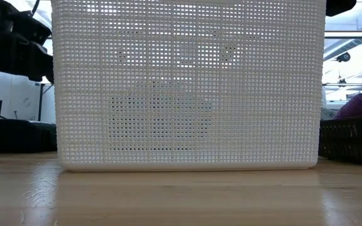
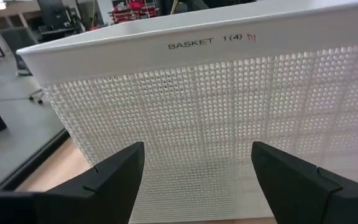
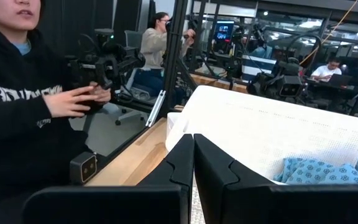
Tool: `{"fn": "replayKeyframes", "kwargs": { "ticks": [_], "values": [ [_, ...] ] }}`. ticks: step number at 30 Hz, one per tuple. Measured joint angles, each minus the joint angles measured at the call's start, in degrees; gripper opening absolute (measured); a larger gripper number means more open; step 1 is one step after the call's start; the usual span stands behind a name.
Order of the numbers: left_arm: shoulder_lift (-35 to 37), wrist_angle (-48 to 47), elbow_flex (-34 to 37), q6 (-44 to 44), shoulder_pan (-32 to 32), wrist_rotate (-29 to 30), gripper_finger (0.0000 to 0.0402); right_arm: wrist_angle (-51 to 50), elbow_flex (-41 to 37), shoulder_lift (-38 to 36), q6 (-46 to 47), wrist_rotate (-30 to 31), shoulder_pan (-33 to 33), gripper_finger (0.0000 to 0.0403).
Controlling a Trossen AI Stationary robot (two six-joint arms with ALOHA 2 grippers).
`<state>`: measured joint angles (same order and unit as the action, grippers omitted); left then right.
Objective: Pick & place medical supplies in basket/bin
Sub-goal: Put the light blue patient gown into the organizer bin
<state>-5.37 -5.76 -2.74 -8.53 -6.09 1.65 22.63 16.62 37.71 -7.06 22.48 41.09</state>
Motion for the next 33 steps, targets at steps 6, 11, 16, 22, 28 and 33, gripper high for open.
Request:
{"fn": "replayKeyframes", "kwargs": {
  "ticks": [6, 11, 16, 22, 28, 33],
  "values": [
    [1.4, 0.0, 0.0, 2.9, 0.0, -1.7, 0.0299, -0.1, 0.0, 0.0, 0.0, 0.0, 0.0, 0.0008],
    [4.3, 0.3, 0.1, -1.5, 0.0, -7.0, 0.0299, -0.1, 0.0, 0.0, 0.0, 0.0, 0.0, 0.0008],
    [5.4, 1.8, 0.2, -6.2, 0.0, -10.7, 0.0299, -0.1, 0.0, 0.0, 0.0, 0.0, 0.0, 0.0008],
    [5.4, 8.8, 0.2, -3.2, 0.0, -5.4, 0.0299, -0.1, 0.0, 0.0, 0.0, 0.0, 0.0, 0.0008],
    [5.4, 11.2, 0.2, -3.3, 0.0, -2.7, 0.0299, -0.1, 0.0, 0.0, 0.0, 0.0, 0.0, 0.0008],
    [5.4, 5.3, 0.2, -0.5, 0.0, -2.5, 0.0299, -0.1, 0.0, 0.0, 0.0, 0.0, 0.0, 0.0008]
  ]
}}
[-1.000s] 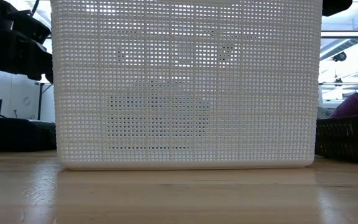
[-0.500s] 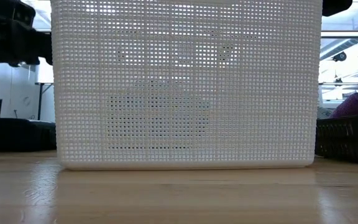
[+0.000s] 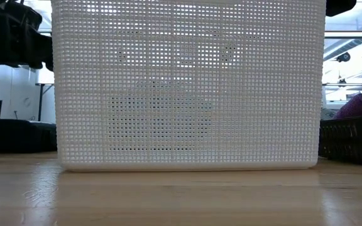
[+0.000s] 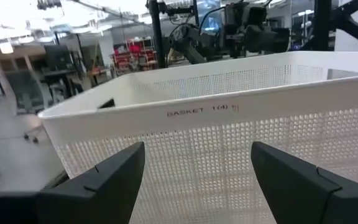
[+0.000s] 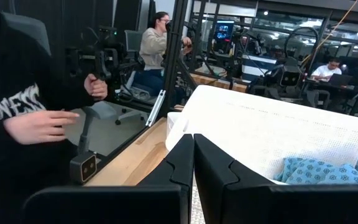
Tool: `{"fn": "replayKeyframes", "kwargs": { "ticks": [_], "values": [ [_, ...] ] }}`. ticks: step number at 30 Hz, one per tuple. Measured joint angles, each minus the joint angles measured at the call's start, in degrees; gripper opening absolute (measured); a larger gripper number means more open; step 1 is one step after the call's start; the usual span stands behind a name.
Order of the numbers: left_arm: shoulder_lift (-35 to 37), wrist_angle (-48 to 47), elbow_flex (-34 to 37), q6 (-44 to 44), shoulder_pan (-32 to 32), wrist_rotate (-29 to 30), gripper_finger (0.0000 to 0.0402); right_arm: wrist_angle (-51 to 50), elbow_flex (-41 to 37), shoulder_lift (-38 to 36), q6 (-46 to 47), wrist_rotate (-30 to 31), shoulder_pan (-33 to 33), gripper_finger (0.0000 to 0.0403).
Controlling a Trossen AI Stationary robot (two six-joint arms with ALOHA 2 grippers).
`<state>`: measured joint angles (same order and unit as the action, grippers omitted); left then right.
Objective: Pick & place medical supplies in basket/bin
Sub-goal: Put the light blue patient gown into the organizer bin
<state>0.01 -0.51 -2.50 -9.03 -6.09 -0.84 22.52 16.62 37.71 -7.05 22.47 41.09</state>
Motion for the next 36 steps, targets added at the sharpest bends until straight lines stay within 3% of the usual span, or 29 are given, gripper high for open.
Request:
{"fn": "replayKeyframes", "kwargs": {
  "ticks": [19, 23, 29, 36],
  "values": [
    [0.0, 4.6, 0.0, 0.5, 0.0, 4.0, 0.0299, 0.0, 0.0, 0.0, 0.0, 0.0, 0.0, 0.0008],
    [0.0, 2.2, 0.0, -3.9, 0.0, 5.2, 0.0299, 0.0, 0.0, 0.0, 0.0, 0.0, 0.0, 0.0008],
    [-0.1, -4.0, 0.0, -4.1, 0.0, 5.2, 0.0299, 0.0, 0.0, 0.0, 0.0, 0.0, 0.0, 0.0008],
    [-0.6, -4.7, -0.2, -4.0, 0.0, 4.9, 0.0299, 0.0, 0.0, 0.0, 0.0, 0.0, 0.0, 0.0008]
  ]
}}
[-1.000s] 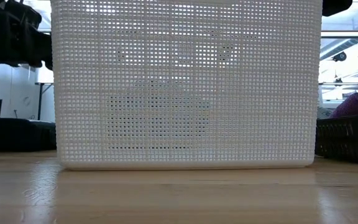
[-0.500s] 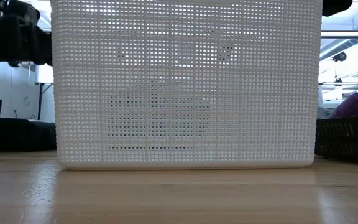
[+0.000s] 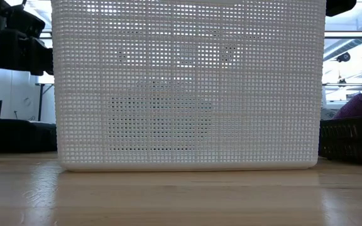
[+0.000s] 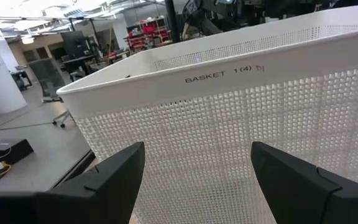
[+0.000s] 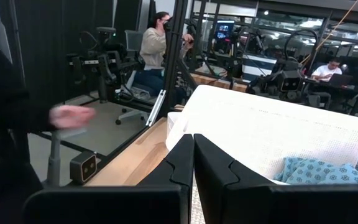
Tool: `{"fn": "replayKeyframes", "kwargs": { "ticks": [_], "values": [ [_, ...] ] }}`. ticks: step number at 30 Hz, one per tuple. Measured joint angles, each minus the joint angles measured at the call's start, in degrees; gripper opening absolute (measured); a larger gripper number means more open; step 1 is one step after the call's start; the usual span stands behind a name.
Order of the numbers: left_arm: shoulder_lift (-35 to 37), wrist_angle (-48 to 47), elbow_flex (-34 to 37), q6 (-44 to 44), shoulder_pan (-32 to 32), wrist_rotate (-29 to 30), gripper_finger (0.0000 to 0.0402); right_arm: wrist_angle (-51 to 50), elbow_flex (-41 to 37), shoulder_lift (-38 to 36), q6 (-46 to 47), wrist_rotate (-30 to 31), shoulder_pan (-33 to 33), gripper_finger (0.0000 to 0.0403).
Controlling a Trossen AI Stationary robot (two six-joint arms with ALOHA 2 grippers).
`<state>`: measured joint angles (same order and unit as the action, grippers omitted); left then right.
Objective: Pick & place medical supplies in basket/bin
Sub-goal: Put the light blue patient gown into the organizer bin
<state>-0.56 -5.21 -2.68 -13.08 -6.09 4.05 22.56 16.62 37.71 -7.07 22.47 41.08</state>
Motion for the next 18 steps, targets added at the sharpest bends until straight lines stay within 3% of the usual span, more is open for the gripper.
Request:
{"fn": "replayKeyframes", "kwargs": {
  "ticks": [18],
  "values": [
    [0.0, -0.2, 0.0, 0.0, 0.0, 0.0, 0.0299, 0.6, 0.0, 0.0, -0.7, 0.0, 0.0, 0.0008]
  ]
}}
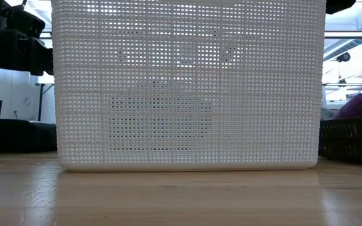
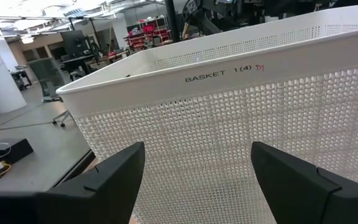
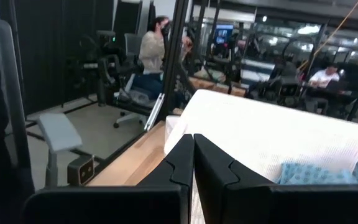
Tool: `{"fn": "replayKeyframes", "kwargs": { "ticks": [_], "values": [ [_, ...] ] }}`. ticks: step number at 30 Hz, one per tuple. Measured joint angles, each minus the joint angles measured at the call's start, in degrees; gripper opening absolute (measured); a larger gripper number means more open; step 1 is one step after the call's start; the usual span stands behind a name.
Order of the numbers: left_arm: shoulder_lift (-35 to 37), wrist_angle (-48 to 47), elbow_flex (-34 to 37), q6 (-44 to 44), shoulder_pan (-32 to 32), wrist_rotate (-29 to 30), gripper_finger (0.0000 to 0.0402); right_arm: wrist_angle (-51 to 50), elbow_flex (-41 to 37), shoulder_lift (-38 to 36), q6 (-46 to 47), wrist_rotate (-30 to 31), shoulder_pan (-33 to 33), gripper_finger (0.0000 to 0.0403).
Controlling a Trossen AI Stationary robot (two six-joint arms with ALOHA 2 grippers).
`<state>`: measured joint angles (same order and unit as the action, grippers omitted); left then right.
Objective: Pick & place medical supplies in basket/bin
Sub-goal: Put the light blue patient gown into the organizer bin
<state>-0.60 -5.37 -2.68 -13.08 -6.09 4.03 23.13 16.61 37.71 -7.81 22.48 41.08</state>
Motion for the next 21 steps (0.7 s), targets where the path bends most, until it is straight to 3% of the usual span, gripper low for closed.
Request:
{"fn": "replayKeyframes", "kwargs": {
  "ticks": [8, 18, 21],
  "values": [
    [0.0, 0.0, 0.0, 0.0, 0.0, 0.0, 0.0299, 6.0, 0.0, 0.3, -1.2, 0.0, 0.0, 0.0008],
    [0.0, 0.0, 0.0, 0.0, 0.0, 0.0, 0.0299, 5.8, 0.0, 0.2, -1.5, 0.0, 0.0, 0.0008],
    [0.0, 0.0, 0.0, 0.0, 0.0, 0.0, 0.0299, 5.8, 0.0, 0.2, -2.9, 3.2, -0.1, 0.0008]
  ]
}}
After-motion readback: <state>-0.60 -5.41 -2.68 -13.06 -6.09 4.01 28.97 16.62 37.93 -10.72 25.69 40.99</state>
